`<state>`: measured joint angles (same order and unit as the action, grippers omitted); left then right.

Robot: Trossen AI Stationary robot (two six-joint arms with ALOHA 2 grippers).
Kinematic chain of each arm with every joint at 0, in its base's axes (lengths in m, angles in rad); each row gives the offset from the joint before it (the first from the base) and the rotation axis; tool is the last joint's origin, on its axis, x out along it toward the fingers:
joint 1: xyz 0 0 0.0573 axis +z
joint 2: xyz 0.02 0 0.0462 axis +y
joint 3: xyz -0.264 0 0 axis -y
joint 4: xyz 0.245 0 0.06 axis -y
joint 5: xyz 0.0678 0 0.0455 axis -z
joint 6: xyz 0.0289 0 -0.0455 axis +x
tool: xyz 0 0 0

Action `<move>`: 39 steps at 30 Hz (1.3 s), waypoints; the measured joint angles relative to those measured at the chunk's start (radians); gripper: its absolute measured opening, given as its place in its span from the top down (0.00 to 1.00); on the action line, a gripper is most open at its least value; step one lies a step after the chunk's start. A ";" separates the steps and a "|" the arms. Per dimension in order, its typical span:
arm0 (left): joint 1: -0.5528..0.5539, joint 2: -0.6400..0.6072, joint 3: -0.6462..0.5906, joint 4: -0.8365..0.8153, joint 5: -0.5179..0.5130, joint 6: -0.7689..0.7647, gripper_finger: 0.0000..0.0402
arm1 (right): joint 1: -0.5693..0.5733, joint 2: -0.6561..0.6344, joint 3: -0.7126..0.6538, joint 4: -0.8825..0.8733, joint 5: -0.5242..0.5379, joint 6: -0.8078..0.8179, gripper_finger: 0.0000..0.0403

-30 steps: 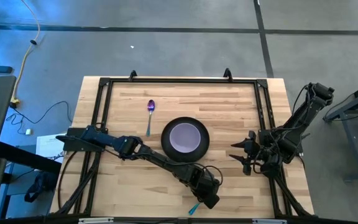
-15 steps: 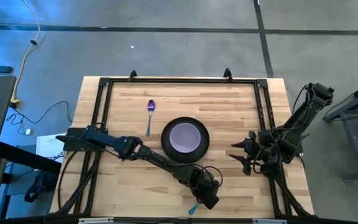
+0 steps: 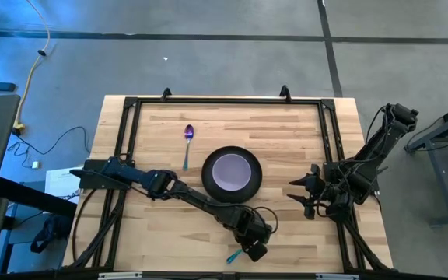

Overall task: Set table place
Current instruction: Move the fork to the left side of the black plate

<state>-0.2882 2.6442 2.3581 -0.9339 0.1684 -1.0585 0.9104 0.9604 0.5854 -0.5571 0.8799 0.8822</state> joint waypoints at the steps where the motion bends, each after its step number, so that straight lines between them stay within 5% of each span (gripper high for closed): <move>1: 0.000 0.000 0.000 -0.005 0.000 0.005 1.00 | 0.000 0.000 0.000 0.000 0.000 0.000 0.49; 22: -0.002 -0.003 0.000 -0.231 0.003 0.088 0.99 | 0.000 0.000 0.000 0.000 -0.009 0.008 0.49; 33: -0.002 -0.003 -0.001 -0.222 -0.016 0.078 0.80 | 0.000 0.000 0.000 0.000 -0.009 0.008 0.49; 39: -0.002 -0.003 -0.001 -0.232 -0.028 0.063 0.89 | 0.000 0.000 0.000 0.000 -0.009 0.017 0.49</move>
<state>-0.2901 2.6411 2.3573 -1.1660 0.1406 -0.9956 0.9104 0.9607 0.5854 -0.5575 0.8707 0.8995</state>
